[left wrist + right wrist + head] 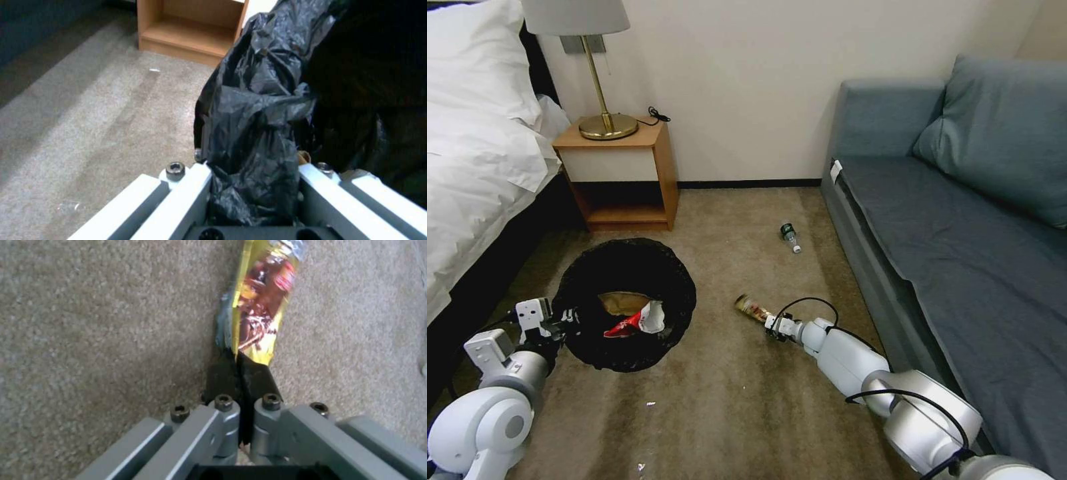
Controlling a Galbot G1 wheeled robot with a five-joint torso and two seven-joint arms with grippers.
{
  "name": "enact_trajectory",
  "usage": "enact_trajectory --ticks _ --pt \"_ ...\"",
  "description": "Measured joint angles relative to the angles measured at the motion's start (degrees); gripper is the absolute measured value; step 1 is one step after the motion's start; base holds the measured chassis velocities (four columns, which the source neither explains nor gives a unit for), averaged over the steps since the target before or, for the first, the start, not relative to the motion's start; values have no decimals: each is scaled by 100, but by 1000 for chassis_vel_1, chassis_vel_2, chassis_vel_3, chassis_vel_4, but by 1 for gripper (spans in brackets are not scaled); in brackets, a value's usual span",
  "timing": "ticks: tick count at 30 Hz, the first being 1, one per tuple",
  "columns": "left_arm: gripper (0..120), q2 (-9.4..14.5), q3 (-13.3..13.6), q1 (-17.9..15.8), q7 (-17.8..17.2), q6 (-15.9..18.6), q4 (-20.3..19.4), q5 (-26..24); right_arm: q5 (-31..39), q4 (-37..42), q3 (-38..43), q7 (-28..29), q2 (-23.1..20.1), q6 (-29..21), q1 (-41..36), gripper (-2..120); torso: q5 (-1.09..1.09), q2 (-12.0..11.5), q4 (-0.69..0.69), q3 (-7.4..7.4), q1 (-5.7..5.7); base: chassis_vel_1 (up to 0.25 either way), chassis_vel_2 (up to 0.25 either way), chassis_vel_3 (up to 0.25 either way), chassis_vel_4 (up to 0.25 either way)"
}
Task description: Pick up the trash bin, then pick up the garbage on the floor and place it into the trash bin.
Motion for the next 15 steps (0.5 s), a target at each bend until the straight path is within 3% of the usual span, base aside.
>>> enact_trajectory --ticks 4,6,8,15 --pt "0 -4 5 -8 -5 0 12 -2 155 87 19 62 -39 -50 -34 0 0 0 1 0 0 0 0 0 0" --pt "0 -8 12 -19 -13 0 26 -6 439 176 58 96 -86 -55 -37 0 0 0 1 0 0 0 0 0 0" --pt "0 -9 29 -31 -26 0 54 -13 1176 496 140 165 -242 -77 -26 0 0 0 0 0 0 0 0 0 0" --pt "0 11 44 -58 -40 0 82 -35 1989 941 500 343 -601 236 257 0 0 0 1 0 0 0 0 0 0"
